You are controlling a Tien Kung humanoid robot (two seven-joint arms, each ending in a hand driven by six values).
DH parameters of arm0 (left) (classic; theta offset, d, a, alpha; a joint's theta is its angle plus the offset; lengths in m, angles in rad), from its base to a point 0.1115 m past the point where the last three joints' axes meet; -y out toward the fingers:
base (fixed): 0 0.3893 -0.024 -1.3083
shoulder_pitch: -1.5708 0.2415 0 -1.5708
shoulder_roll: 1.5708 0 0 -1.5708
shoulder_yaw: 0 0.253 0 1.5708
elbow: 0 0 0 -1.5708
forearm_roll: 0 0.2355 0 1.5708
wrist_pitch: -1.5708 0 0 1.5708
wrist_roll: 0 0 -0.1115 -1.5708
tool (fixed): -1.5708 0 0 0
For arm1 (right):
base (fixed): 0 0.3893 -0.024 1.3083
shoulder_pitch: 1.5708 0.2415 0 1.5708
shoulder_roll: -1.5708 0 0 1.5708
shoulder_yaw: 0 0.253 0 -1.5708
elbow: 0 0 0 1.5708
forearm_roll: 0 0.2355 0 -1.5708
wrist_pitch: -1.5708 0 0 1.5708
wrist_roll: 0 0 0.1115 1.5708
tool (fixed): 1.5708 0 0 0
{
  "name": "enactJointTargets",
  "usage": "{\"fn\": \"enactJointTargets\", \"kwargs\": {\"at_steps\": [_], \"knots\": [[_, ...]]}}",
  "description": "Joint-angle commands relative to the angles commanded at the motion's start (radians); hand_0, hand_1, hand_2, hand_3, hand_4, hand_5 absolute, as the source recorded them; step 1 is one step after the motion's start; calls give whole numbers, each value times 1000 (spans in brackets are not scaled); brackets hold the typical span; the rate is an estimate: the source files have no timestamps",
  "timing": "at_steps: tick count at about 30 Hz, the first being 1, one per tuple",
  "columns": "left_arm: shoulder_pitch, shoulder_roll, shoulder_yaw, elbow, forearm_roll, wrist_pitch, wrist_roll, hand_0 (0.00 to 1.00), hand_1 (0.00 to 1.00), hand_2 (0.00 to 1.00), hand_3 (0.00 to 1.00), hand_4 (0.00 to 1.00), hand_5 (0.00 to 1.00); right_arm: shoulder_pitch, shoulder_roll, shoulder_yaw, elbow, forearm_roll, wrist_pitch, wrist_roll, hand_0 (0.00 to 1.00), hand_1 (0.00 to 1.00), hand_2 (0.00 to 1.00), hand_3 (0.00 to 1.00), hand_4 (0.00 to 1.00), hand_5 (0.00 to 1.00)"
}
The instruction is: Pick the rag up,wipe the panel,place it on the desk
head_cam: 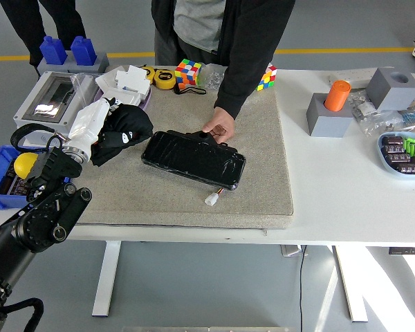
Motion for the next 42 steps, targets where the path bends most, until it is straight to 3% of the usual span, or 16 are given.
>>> {"fn": "enactJointTargets", "kwargs": {"at_steps": [9,10,15,16,21,22,27,28,33,34,37,39,40,42], "knots": [[39,2,-36,41,-26,-9,2,246,381,451,566,729,2,-1,1,-4,1,1,0,0,590,571,512,523,947,398],[43,2,-38,43,-29,-10,3,295,481,516,574,757,2,-1,1,-5,2,2,0,0,590,573,511,523,947,397],[54,4,-39,50,-34,-11,9,295,481,516,574,757,2,0,1,-4,2,2,0,0,590,573,511,523,947,397],[56,4,-41,49,-35,-16,13,479,654,623,628,857,44,0,0,-5,2,3,0,0,590,572,511,523,946,397],[62,6,-44,43,-17,-43,48,479,654,623,628,857,44,0,0,-4,2,2,1,-1,590,572,511,523,946,397],[63,6,-45,42,-13,-47,55,833,911,952,954,969,208,-1,0,-4,2,2,1,-1,592,573,511,522,946,397],[79,7,-72,7,3,-82,98,833,911,952,954,969,208,-1,1,-6,3,3,1,0,592,573,511,522,946,397],[84,9,-77,-8,-8,-83,96,998,998,998,998,998,517,0,1,-6,3,3,1,0,592,572,510,522,947,398],[102,17,-108,-77,-95,-66,18,998,998,998,998,998,517,0,1,-3,2,2,2,0,592,572,510,522,947,398],[109,18,-119,-96,-120,-76,5,972,998,998,998,998,767,0,1,-3,2,2,2,0,590,572,510,523,946,397],[134,17,-141,-143,-203,-106,-14,972,998,998,998,998,767,2,1,-3,2,2,2,0,590,572,510,523,946,397],[157,13,-153,-171,-286,-99,-70,972,998,998,998,998,767,2,1,-4,2,1,2,0,590,572,510,523,946,397],[165,11,-157,-176,-325,-84,-102,723,835,870,870,998,646,1,1,-5,2,1,2,0,590,572,510,522,946,397],[178,6,-169,-181,-416,-26,-187,723,835,870,870,998,646,1,2,-6,0,1,2,0,590,572,510,522,946,397]]}}
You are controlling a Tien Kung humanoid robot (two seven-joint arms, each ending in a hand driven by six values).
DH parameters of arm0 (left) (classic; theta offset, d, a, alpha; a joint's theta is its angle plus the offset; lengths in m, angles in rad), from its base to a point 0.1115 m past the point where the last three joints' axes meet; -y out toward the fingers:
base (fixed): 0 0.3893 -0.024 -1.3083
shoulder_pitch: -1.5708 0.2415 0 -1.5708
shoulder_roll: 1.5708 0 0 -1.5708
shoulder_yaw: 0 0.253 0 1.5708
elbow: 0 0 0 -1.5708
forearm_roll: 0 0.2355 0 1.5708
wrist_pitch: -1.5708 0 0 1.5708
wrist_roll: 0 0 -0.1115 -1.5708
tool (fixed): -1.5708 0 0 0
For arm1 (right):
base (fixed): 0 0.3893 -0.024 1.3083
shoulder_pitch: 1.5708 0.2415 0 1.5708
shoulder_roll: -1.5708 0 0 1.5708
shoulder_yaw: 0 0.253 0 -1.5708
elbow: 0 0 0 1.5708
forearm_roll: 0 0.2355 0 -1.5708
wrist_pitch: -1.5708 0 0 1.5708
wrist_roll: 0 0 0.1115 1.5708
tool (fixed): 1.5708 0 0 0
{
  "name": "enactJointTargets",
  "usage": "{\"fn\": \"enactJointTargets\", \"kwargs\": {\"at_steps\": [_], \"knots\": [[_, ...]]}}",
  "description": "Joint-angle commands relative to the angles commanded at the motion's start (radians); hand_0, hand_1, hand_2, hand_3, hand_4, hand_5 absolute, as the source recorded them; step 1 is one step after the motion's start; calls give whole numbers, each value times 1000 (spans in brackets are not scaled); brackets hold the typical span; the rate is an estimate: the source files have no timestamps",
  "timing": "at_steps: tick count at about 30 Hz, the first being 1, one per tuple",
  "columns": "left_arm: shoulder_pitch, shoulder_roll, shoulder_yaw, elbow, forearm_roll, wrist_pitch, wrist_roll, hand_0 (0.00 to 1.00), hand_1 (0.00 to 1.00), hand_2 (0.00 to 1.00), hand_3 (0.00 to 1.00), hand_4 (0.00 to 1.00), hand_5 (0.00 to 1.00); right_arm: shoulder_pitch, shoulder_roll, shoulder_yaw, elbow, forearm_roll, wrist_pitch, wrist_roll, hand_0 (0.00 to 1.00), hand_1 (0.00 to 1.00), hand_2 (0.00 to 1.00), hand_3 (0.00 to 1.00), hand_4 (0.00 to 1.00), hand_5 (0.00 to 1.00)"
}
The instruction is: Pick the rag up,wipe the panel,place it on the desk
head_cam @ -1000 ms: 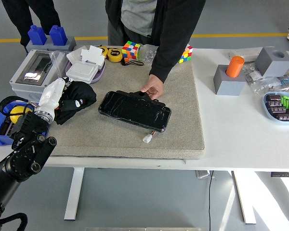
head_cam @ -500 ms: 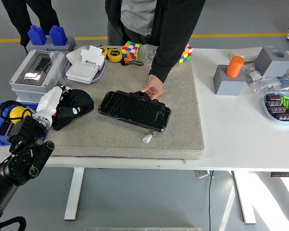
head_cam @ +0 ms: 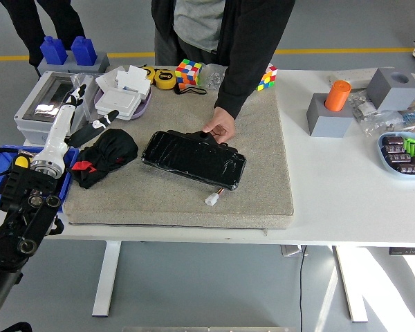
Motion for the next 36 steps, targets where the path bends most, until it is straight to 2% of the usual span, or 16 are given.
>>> {"fn": "enactJointTargets", "kwargs": {"at_steps": [3,4,5,9,10,23,36], "knots": [[10,-2,-24,-1,-124,56,-100,723,835,870,870,998,646,0,-1,-2,-1,0,0,0,590,572,510,522,946,397],[15,-2,-36,0,-163,71,-128,562,674,711,741,998,424,2,-2,-4,-1,0,0,-1,590,572,510,523,946,396],[18,-1,-48,-1,-208,78,-151,562,674,711,741,998,424,3,-3,-5,-1,0,-1,-1,590,572,510,523,946,396],[30,3,-85,-10,-365,81,-164,562,674,711,741,998,424,7,-5,-5,-3,-1,-1,-2,590,572,510,523,946,396],[34,4,-92,-14,-380,80,-163,539,637,666,720,998,368,8,-5,-4,-5,-2,-1,-3,591,573,510,523,946,397],[81,-10,-142,-47,-432,60,-149,531,615,635,681,975,336,17,-9,20,-32,-27,-2,-8,591,573,512,523,946,397],[104,-18,-136,-87,-429,43,-127,526,608,630,674,963,330,20,-14,65,-69,-71,2,-14,591,574,512,524,944,399]]}}
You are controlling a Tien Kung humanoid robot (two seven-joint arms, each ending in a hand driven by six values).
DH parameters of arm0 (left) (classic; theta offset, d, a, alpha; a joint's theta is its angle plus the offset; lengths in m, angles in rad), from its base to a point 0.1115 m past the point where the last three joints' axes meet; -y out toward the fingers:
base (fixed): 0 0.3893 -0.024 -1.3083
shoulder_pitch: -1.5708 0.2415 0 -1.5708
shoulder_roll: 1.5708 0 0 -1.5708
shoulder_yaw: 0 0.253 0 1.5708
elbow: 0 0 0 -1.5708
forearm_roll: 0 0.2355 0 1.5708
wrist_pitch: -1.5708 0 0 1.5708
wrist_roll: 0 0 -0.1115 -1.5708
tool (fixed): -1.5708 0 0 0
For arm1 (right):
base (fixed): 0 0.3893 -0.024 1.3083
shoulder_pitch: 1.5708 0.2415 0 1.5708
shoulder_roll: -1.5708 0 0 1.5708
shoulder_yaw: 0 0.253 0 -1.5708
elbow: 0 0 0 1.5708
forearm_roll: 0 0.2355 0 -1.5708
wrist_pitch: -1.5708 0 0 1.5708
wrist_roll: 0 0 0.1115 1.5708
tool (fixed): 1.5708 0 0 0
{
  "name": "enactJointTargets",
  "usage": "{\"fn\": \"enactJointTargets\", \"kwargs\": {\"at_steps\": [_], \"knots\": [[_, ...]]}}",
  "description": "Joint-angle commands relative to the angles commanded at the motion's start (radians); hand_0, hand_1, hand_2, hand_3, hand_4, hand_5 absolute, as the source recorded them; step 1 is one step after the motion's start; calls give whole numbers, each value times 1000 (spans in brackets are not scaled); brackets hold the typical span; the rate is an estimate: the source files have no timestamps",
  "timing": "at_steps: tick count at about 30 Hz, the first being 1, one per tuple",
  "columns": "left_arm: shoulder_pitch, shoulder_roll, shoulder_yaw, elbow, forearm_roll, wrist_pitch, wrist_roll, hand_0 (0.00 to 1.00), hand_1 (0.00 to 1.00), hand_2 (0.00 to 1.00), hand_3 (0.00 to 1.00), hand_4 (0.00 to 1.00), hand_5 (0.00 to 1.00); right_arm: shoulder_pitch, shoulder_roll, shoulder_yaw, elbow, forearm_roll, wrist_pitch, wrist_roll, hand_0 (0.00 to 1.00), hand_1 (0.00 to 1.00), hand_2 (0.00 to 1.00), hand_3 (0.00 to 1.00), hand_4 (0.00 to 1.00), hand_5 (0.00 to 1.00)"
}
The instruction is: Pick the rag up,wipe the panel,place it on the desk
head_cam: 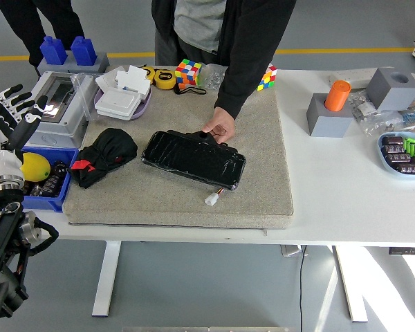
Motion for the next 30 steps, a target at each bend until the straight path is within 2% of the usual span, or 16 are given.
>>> {"fn": "enactJointTargets", "kwargs": {"at_steps": [9,15,30], "knots": [[9,1,-2,-35,1,-3,6,525,608,630,673,959,331,-5,8,22,0,-15,0,-1,591,575,512,525,944,401],[16,8,-39,-57,-3,-3,7,525,607,630,673,958,332,10,4,18,-1,-16,-2,-6,590,574,512,525,943,402],[8,11,-45,-73,-4,-9,18,523,607,629,672,954,334,21,14,52,-12,-48,6,-16,590,577,513,524,939,405]]}}
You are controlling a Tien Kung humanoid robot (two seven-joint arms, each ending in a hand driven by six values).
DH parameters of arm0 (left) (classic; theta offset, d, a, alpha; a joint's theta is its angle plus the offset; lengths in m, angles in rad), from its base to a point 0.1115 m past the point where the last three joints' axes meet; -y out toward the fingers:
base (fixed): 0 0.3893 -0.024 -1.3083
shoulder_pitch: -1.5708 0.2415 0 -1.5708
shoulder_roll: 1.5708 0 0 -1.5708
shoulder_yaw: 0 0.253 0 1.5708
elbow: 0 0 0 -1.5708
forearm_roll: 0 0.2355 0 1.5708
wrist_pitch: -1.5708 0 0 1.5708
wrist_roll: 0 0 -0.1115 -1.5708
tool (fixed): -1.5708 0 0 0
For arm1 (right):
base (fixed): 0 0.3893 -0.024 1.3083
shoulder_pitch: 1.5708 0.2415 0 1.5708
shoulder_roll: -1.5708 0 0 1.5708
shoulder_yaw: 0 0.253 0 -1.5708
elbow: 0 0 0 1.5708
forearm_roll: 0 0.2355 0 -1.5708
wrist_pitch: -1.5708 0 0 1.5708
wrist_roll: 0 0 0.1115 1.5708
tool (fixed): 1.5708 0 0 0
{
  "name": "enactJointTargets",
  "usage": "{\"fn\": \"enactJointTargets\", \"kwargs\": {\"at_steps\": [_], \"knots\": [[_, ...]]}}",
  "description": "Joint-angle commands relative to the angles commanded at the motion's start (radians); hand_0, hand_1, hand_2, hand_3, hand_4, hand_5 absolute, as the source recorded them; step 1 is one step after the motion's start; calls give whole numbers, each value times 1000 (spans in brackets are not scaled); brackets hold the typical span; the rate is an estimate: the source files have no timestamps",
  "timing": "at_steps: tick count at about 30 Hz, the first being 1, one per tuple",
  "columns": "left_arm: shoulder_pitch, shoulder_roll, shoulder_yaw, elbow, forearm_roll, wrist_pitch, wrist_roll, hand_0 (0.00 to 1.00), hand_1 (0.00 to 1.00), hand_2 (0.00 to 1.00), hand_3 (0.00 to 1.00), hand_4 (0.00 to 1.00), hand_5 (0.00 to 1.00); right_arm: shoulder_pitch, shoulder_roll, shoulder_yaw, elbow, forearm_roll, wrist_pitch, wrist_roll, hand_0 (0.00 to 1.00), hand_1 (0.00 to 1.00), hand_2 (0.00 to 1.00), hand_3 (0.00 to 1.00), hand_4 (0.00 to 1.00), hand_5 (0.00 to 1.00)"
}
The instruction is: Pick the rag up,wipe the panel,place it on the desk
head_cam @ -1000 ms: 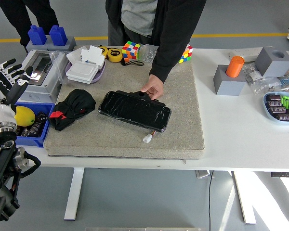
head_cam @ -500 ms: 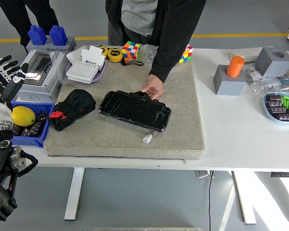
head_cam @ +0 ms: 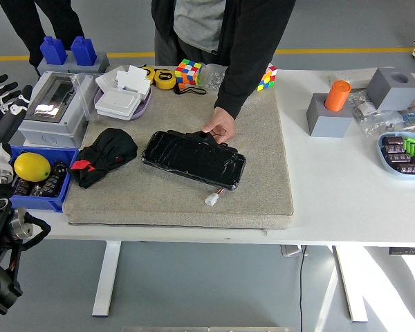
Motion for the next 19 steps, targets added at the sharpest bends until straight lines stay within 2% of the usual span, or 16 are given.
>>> {"fn": "enactJointTargets", "kwargs": {"at_steps": [6,19], "knots": [[0,3,-3,-5,12,-22,32,524,606,629,672,954,335,4,-4,-19,1,11,10,-12,592,576,515,526,940,406],[1,0,7,-20,15,-30,40,523,606,629,670,950,336,4,-4,-15,0,6,10,-21,595,579,517,527,940,409]]}}
